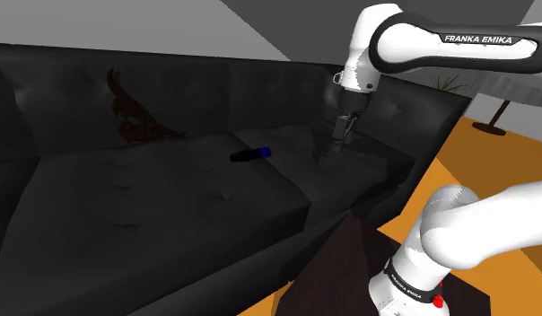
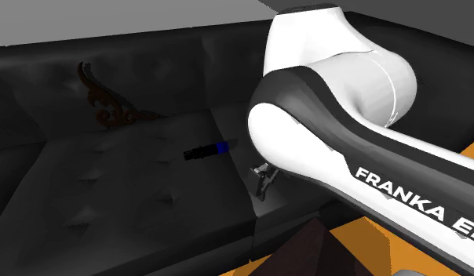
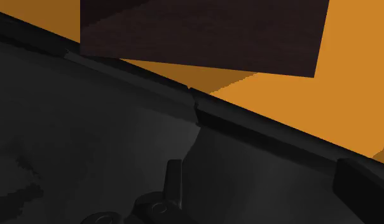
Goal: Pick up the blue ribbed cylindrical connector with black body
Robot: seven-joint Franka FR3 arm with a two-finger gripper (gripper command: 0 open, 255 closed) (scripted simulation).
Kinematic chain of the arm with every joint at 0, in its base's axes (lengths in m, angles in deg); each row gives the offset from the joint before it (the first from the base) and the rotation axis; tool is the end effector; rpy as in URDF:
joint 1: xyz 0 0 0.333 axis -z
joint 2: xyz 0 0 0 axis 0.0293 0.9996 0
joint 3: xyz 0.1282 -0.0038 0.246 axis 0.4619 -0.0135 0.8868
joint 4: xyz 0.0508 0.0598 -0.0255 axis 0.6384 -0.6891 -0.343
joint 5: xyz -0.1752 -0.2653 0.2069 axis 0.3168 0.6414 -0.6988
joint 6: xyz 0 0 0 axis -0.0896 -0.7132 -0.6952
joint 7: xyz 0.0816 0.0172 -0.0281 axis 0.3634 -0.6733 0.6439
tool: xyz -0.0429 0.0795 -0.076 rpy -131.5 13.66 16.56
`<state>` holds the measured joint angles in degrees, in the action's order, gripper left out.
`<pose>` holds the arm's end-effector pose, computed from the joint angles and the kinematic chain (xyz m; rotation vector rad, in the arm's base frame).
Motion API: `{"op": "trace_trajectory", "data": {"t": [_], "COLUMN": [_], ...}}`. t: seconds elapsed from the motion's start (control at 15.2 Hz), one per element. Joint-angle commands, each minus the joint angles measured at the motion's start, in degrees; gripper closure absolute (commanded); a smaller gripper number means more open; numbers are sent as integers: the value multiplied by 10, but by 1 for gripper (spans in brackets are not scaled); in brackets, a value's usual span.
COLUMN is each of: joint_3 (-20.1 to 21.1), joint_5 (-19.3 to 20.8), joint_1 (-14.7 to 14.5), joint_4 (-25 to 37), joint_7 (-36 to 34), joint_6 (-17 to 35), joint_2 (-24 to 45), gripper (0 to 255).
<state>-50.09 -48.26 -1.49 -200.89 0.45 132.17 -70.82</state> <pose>0.3259 -0.0135 0.5079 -3.0954 -0.1461 0.1093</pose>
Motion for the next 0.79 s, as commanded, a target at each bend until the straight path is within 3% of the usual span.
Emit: {"op": "trace_trajectory", "data": {"t": [0.0, 0.33, 0.73], "joint_3": [0, -49, -94], "joint_5": [0, 31, 38], "joint_1": [0, -22, -52], "joint_4": [0, 29, 93], "joint_7": [0, 133, 288], "joint_6": [0, 72, 144], "joint_2": [0, 99, 231], "gripper": [0, 0, 0]}}
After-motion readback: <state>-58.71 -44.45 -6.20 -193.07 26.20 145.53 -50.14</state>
